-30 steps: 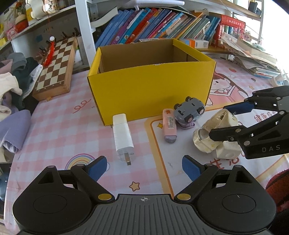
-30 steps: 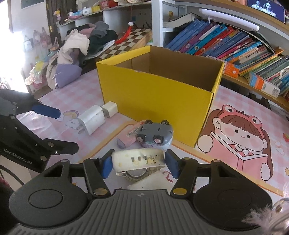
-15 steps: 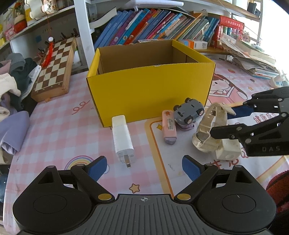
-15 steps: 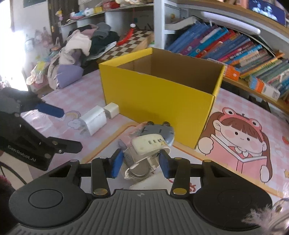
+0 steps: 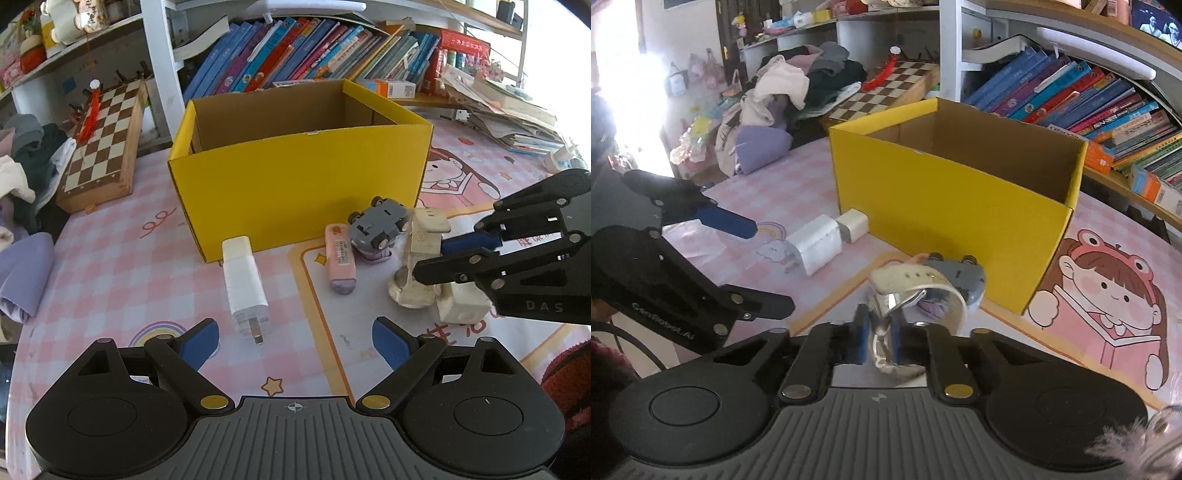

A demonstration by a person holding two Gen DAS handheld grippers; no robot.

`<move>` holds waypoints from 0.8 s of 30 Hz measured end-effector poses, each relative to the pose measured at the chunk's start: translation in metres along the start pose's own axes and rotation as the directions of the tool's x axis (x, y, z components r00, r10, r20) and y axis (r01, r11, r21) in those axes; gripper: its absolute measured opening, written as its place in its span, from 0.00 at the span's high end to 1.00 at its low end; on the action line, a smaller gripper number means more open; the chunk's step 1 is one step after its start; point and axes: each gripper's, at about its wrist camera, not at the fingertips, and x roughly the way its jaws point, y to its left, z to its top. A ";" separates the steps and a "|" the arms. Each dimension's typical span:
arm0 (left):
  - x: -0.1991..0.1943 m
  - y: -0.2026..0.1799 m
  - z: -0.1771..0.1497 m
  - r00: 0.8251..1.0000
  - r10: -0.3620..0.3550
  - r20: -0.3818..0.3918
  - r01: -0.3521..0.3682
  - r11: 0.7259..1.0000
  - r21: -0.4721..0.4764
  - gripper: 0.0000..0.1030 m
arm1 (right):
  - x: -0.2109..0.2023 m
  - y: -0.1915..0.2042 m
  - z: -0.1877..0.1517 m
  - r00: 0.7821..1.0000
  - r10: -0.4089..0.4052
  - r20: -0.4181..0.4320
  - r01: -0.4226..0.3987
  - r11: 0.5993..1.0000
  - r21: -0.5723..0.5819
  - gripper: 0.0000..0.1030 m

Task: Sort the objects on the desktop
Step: 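Grasp the white charger with the left tool while the right tool holds the watch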

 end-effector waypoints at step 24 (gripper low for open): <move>0.058 0.034 0.016 0.998 0.034 -0.058 -0.037 0.997 -0.064 0.75 | 0.003 -0.008 0.005 1.000 0.012 -0.010 -0.012 1.000 -0.004 0.91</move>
